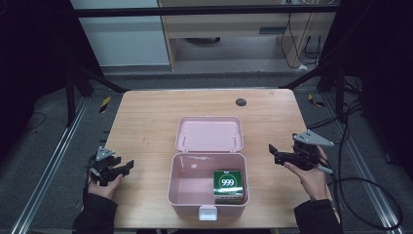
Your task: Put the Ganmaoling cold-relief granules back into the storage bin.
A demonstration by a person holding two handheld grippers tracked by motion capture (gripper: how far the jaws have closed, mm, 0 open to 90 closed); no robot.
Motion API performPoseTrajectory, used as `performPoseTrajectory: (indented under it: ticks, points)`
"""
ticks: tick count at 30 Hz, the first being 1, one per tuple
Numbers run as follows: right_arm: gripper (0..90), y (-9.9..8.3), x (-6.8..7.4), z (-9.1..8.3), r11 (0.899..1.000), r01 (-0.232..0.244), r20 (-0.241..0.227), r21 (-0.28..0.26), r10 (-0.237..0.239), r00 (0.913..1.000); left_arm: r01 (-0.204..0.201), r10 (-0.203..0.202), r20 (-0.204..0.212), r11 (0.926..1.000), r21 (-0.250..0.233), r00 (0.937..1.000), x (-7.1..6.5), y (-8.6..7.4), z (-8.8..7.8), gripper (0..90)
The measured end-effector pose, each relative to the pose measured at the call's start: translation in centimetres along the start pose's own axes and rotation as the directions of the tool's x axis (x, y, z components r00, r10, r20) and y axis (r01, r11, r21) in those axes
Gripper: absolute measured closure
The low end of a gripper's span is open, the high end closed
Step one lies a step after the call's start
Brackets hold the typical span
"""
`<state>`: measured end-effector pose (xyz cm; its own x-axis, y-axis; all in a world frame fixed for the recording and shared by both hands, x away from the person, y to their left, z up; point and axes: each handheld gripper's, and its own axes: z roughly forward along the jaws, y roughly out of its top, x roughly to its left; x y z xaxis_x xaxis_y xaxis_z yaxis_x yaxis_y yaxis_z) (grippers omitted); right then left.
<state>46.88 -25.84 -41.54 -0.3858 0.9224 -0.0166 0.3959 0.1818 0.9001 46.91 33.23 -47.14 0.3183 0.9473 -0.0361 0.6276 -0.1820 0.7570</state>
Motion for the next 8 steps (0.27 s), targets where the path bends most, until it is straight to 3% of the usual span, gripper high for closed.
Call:
performPoseTrajectory:
  ticks: [8]
  points:
    - [5.4, -2.6, -1.3, 1.3, 0.998, -0.05, 0.069, 0.049, 0.046, 0.9965, 0.002, -0.002, -0.002, 0.9999, 0.016, 1.0, 0.0, -0.2, 0.4, 44.1]
